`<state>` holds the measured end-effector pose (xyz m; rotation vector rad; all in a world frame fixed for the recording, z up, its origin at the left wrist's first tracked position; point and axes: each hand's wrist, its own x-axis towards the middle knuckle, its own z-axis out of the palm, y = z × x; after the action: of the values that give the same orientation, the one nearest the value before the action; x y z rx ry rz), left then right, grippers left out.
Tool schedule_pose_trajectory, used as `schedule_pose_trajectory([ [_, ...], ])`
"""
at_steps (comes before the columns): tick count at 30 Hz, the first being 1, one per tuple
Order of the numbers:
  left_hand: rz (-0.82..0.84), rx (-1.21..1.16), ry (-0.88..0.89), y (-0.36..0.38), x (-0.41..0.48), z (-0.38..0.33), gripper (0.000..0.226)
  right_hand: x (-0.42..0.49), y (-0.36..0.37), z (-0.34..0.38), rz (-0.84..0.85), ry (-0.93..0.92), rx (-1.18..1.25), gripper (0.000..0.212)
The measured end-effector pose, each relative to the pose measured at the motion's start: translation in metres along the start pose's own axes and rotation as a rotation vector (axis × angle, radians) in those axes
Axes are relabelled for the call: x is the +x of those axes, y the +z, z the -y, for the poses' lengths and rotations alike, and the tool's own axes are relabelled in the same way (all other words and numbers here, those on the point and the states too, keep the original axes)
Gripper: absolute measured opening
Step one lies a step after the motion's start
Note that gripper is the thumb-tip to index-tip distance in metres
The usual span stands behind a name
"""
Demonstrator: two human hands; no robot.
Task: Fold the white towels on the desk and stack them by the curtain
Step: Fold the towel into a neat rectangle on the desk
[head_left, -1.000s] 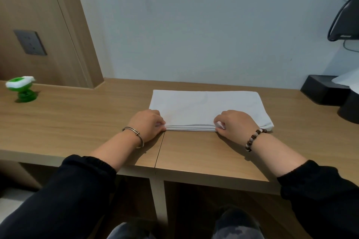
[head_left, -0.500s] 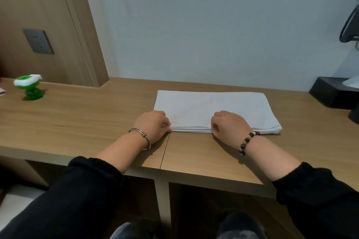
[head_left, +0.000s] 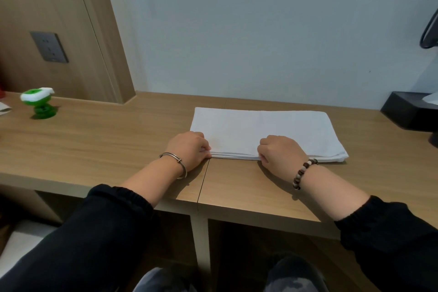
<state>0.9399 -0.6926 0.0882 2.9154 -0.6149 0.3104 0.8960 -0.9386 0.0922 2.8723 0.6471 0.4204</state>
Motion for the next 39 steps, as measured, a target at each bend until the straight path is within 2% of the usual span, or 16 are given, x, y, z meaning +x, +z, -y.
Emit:
schedule_pose_trajectory([
  [7, 0.025, -0.075, 0.058, -0.005, -0.007, 0.015, 0.016, -0.006, 0.002, 0.0, 0.056, 0.028, -0.029, 0.025],
  [15, -0.024, -0.031, 0.021, -0.009, -0.015, 0.024, 0.01, -0.004, 0.0, 0.003, 0.035, 0.116, 0.001, 0.025],
  [18, 0.009, 0.033, 0.041, -0.014, -0.012, 0.019, 0.01, 0.007, -0.004, 0.004, 0.067, 0.191, 0.076, 0.035],
  [23, 0.181, 0.185, 0.052, -0.027, 0.009, 0.002, 0.026, 0.018, -0.006, 0.002, 0.096, 0.274, 0.285, 0.022],
  [27, 0.11, -0.126, 0.111, -0.017, 0.033, -0.017, 0.038, 0.015, -0.004, 0.0, 0.09, 0.237, 0.255, 0.014],
  [29, 0.2, -0.12, 0.109, -0.004, 0.044, -0.029, 0.045, 0.013, -0.004, -0.002, 0.072, 0.236, 0.274, 0.013],
  [32, 0.374, 0.01, 0.088, 0.02, 0.052, -0.036, 0.05, 0.008, -0.003, 0.0, 0.041, 0.211, 0.259, 0.018],
  [36, 0.357, 0.035, 0.062, 0.036, 0.05, -0.032, 0.055, 0.008, 0.002, 0.003, 0.002, 0.136, 0.147, 0.02],
  [39, 0.334, 0.036, 0.053, 0.038, 0.05, -0.033, 0.052, 0.01, -0.003, 0.0, -0.059, 0.109, 0.103, 0.012],
])
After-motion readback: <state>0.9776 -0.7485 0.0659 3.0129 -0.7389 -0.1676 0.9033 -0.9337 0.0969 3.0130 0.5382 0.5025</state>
